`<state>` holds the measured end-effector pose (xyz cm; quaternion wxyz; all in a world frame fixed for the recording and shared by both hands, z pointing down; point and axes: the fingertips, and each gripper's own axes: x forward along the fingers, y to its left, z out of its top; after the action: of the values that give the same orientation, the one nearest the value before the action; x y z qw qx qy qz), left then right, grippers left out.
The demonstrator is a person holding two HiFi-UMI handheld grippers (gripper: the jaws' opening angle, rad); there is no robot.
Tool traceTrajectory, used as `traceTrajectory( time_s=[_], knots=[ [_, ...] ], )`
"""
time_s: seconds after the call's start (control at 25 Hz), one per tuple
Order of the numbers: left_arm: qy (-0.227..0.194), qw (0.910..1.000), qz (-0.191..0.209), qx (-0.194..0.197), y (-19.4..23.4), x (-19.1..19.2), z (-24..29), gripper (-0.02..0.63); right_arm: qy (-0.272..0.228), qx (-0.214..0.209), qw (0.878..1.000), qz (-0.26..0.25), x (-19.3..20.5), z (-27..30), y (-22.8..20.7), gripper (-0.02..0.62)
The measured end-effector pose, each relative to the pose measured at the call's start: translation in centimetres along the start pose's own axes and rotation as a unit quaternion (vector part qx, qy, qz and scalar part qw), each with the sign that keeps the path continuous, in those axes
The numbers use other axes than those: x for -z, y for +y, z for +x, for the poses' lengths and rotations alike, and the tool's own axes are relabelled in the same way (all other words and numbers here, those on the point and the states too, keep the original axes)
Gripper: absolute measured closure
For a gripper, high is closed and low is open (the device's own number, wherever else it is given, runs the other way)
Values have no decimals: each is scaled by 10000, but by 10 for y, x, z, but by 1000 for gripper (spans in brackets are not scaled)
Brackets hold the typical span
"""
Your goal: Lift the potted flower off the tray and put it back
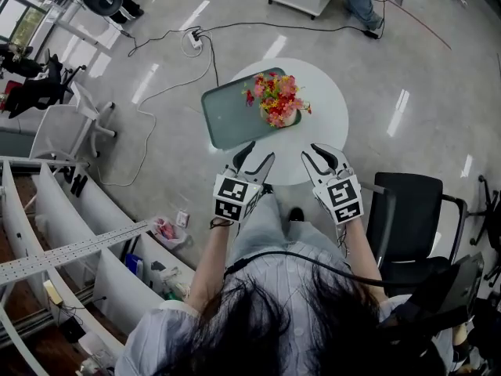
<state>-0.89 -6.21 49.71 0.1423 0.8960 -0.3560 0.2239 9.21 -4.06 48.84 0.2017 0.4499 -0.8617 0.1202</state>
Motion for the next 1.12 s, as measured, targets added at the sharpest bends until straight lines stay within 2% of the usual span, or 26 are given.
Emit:
traceTrajectory(
  time_s=[0.32, 0.52, 0.88, 1.12],
  knots=[
    [-79, 9999, -123, -84, -44, 11, -21, 385, -168, -220, 9996, -109, 2, -35, 20, 495],
    [-288, 9983, -479, -193, -61, 17, -41, 458, -217, -444, 9986, -206, 10, -54, 42, 499],
    [-366, 9974, -484, -397, -87, 32, -76, 515, -138, -768, 9964, -341, 27, -85, 81, 508],
    [-279, 9975, -523, -377, -104, 47, -88, 532, -192, -990, 9940, -432, 33, -97, 102, 514]
  ],
)
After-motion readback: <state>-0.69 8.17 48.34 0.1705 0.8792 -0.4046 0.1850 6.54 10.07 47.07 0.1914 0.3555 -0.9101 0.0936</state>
